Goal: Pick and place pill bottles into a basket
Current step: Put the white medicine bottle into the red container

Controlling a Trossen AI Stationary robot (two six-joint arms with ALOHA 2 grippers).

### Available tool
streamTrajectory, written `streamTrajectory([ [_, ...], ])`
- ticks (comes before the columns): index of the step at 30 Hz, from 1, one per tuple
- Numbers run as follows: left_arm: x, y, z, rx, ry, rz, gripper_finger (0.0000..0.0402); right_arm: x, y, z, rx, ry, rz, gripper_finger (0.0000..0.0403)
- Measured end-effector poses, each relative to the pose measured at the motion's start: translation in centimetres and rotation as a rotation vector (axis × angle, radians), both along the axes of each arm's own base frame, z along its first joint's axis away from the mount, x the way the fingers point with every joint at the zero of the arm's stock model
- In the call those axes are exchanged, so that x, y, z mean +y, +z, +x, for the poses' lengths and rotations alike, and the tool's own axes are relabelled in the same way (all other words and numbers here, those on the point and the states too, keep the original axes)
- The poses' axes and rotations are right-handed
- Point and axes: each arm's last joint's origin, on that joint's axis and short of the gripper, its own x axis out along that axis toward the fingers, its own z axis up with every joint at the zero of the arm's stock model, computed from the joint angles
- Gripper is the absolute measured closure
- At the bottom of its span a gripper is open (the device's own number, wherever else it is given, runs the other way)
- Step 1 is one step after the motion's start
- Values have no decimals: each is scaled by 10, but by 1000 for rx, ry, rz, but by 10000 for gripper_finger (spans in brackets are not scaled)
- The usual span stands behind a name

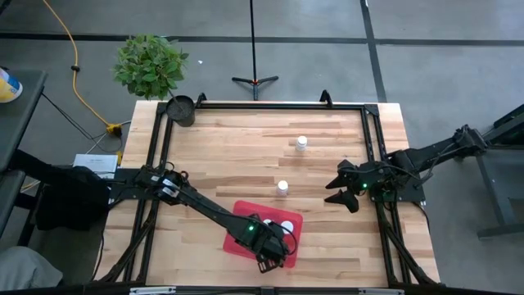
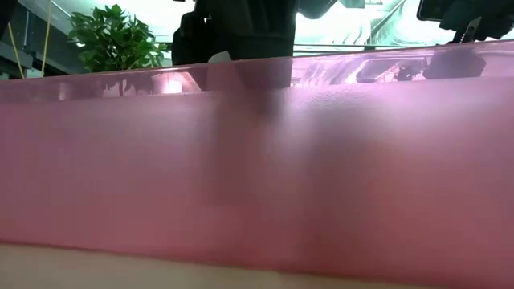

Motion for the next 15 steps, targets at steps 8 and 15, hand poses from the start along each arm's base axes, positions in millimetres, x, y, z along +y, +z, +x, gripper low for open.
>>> streamTrajectory([
  [8, 0, 0, 0, 0, -2, 0, 158, 0, 0, 0, 0, -1, 1, 111],
  [15, -1, 0, 0, -2, -5, -15, 156, 0, 0, 0, 0, 0, 1, 111],
])
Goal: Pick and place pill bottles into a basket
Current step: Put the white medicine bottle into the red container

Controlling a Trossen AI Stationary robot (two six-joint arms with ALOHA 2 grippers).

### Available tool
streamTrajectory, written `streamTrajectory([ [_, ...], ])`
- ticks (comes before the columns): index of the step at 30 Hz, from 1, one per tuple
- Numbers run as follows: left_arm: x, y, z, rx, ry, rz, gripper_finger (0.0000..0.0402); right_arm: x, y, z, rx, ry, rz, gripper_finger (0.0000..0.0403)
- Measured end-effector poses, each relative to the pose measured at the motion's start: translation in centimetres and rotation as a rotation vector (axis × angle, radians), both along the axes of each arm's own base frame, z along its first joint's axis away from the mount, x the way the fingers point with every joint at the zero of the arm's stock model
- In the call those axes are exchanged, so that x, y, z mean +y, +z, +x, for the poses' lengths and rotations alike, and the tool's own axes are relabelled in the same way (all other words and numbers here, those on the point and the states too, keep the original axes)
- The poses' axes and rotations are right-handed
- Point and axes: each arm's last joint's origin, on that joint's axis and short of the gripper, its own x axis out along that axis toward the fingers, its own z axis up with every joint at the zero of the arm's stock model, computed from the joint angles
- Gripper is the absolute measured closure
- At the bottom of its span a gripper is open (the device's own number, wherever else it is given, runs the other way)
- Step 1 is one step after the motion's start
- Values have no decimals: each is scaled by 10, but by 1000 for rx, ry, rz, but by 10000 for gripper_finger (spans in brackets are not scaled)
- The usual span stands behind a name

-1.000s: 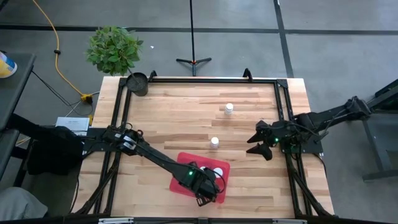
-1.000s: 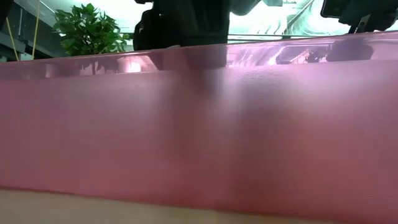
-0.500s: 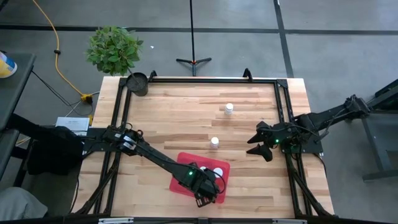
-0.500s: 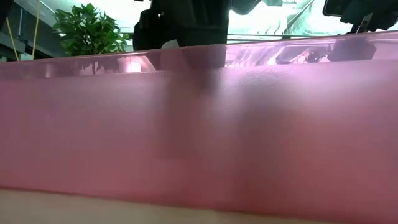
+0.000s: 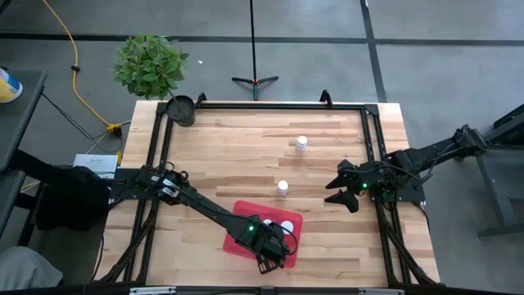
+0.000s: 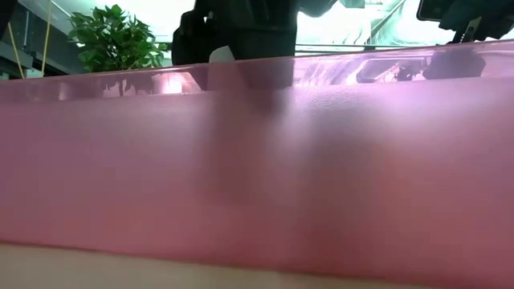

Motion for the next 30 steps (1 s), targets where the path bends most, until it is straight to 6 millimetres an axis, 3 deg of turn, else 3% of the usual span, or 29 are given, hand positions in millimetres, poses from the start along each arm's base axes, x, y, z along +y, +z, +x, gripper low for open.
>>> streamTrajectory([
  [30, 5, 0, 4, -15, -44, 9, 147, 0, 0, 0, -4, -11, -10, 111],
])
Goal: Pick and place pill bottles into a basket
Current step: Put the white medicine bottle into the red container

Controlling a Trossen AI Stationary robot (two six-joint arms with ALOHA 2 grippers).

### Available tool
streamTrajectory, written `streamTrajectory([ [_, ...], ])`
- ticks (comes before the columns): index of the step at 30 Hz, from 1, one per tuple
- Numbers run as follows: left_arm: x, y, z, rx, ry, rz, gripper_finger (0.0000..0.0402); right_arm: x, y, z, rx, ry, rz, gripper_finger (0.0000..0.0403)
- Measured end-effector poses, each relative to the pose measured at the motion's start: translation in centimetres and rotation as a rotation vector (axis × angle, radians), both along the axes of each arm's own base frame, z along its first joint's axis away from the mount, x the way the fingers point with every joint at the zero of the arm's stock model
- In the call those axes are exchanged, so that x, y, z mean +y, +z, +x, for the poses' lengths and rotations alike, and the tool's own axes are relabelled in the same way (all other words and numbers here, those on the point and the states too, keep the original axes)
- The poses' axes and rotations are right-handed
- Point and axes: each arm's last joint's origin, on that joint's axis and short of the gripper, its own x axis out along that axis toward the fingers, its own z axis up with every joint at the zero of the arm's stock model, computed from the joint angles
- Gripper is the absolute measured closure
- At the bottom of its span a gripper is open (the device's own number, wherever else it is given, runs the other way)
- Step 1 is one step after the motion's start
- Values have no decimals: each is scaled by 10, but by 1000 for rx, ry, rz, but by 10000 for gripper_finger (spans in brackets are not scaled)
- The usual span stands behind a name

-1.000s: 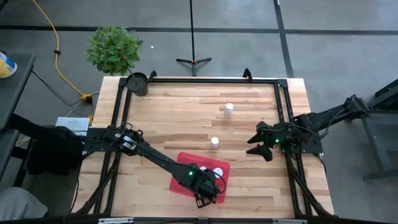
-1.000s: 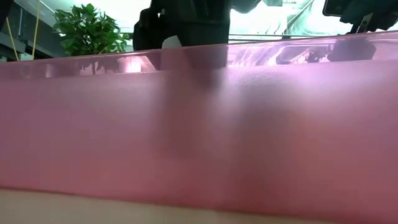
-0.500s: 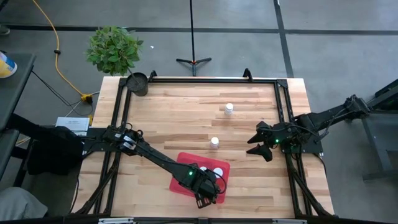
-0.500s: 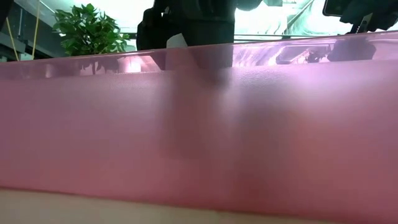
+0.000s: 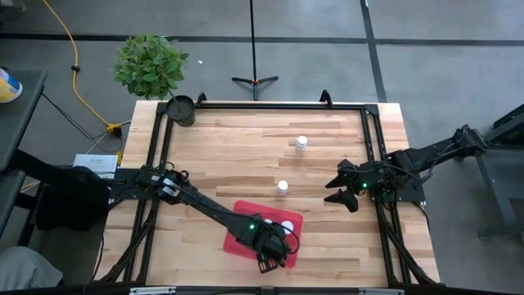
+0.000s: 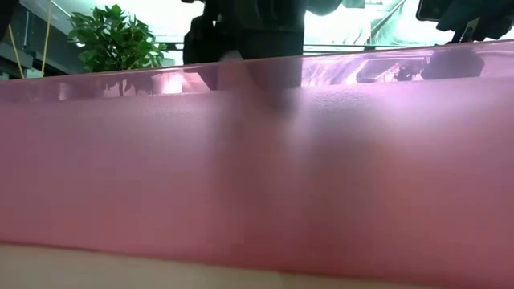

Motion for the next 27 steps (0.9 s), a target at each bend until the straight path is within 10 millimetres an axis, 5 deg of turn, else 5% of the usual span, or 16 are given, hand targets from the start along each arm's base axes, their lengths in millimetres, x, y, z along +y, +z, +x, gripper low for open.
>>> streamTrajectory([
  [13, 18, 0, 8, 4, 27, 13, 28, 0, 0, 0, 0, 5, -7, 111],
  [27, 18, -1, 1, 90, 11, -31, 38, 0, -3, -2, 30, 8, -15, 111],
])
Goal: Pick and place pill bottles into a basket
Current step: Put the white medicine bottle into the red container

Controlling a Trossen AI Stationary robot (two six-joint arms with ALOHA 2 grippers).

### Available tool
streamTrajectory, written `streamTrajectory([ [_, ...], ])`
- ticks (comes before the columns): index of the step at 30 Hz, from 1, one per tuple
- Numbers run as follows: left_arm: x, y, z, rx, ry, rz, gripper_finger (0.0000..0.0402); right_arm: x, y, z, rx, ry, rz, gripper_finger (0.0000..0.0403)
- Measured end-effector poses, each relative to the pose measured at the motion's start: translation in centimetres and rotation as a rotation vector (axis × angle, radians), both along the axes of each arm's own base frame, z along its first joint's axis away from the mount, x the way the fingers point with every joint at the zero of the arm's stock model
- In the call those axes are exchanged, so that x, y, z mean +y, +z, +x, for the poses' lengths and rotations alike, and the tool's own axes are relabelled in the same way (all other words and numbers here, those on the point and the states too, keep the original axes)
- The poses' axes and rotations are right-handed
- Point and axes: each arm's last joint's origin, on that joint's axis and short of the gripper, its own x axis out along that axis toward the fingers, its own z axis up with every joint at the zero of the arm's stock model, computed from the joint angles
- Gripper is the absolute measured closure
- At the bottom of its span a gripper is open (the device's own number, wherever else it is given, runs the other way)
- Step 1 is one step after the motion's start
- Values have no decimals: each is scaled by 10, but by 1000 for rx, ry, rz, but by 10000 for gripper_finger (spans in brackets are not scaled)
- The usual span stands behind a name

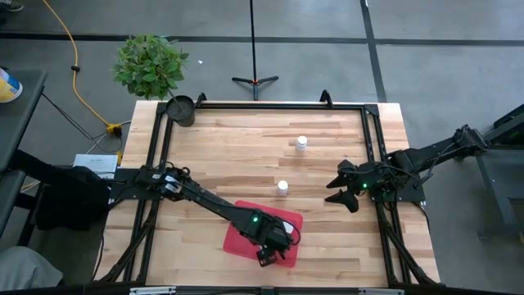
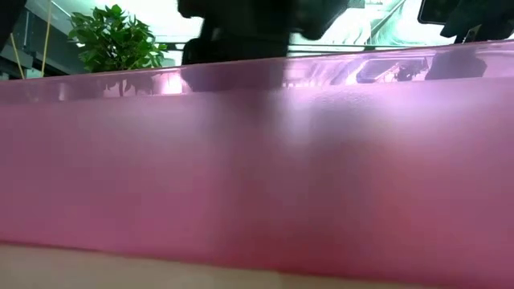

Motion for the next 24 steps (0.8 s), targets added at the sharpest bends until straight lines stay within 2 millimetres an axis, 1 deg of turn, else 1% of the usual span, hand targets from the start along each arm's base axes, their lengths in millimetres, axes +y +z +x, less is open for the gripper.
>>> streamTrajectory([
  [4, 4, 4, -9, 79, -2, 25, 37, 0, 0, 0, 0, 0, 0, 111],
  [7, 7, 12, -17, 115, -2, 43, 35, 0, 0, 0, 0, 0, 0, 111],
  [13, 9, 41, -19, -6, 7, -7, 38, 0, 0, 0, -4, 8, -16, 111],
  [17, 11, 56, -23, -44, 12, -19, 38, 0, 0, 0, -5, 7, -16, 111],
  [21, 18, 77, -31, -97, 42, -4, 37, 0, 0, 0, -5, 7, -16, 111],
  [24, 28, 96, -36, -155, 67, 1, 37, 0, 0, 0, -6, 1, -19, 111],
])
